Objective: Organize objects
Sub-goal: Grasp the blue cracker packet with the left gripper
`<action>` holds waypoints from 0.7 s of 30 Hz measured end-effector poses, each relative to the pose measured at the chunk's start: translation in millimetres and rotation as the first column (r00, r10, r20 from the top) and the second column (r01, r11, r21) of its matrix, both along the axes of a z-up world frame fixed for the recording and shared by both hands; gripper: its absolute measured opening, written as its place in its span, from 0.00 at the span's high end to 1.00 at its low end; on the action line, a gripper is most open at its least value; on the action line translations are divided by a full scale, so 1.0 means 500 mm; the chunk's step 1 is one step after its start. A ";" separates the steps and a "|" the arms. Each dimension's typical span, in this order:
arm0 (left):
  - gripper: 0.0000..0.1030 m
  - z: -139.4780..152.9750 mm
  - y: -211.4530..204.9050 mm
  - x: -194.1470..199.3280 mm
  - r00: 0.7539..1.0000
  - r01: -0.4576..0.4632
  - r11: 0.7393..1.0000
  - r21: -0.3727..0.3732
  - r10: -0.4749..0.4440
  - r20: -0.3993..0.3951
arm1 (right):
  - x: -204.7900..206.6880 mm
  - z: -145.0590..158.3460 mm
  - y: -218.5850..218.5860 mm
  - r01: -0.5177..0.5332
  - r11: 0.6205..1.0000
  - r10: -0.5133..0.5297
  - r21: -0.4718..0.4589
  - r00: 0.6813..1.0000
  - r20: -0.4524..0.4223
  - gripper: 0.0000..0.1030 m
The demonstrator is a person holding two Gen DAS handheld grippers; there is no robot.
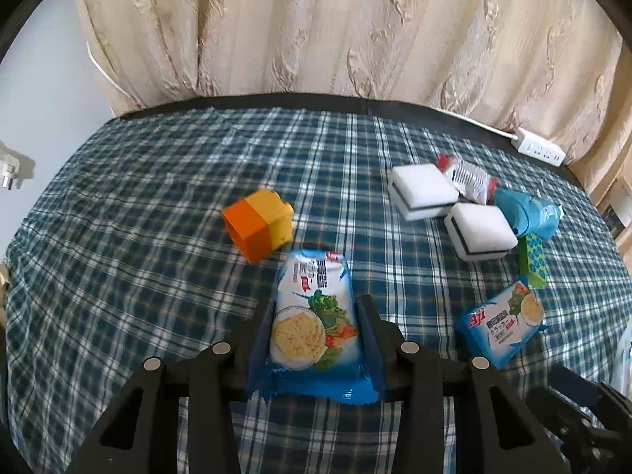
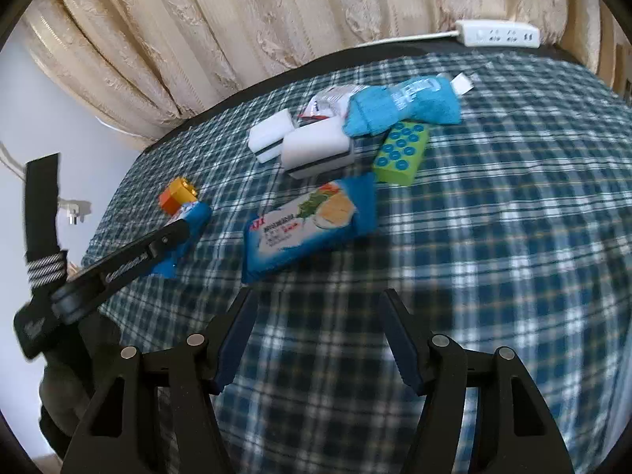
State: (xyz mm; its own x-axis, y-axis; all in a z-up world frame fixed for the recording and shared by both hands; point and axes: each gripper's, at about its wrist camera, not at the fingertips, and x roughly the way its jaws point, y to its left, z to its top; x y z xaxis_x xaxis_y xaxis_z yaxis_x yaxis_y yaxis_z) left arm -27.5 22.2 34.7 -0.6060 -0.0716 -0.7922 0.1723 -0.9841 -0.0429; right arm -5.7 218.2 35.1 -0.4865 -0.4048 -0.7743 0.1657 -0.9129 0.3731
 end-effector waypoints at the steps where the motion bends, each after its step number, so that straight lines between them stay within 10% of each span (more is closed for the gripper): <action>1: 0.57 0.003 -0.002 0.000 1.000 -0.001 1.000 0.002 0.001 -0.004 | -0.007 -0.002 -0.004 -0.002 1.000 0.002 -0.008 1.000 0.010 0.37; 21: 0.61 0.020 -0.066 0.014 0.997 -0.078 0.994 0.082 0.080 -0.015 | -0.136 -0.010 -0.098 0.012 0.992 -0.009 0.126 1.000 -0.023 0.36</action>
State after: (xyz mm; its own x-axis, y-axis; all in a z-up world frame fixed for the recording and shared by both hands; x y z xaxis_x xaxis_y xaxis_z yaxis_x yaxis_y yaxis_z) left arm -20.8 -10.9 44.7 -0.6156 -0.0553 -0.7861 0.2476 -0.9606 -0.1263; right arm -73.6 168.9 30.3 -0.5076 -0.2996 -0.8078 0.1627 -0.9541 0.2516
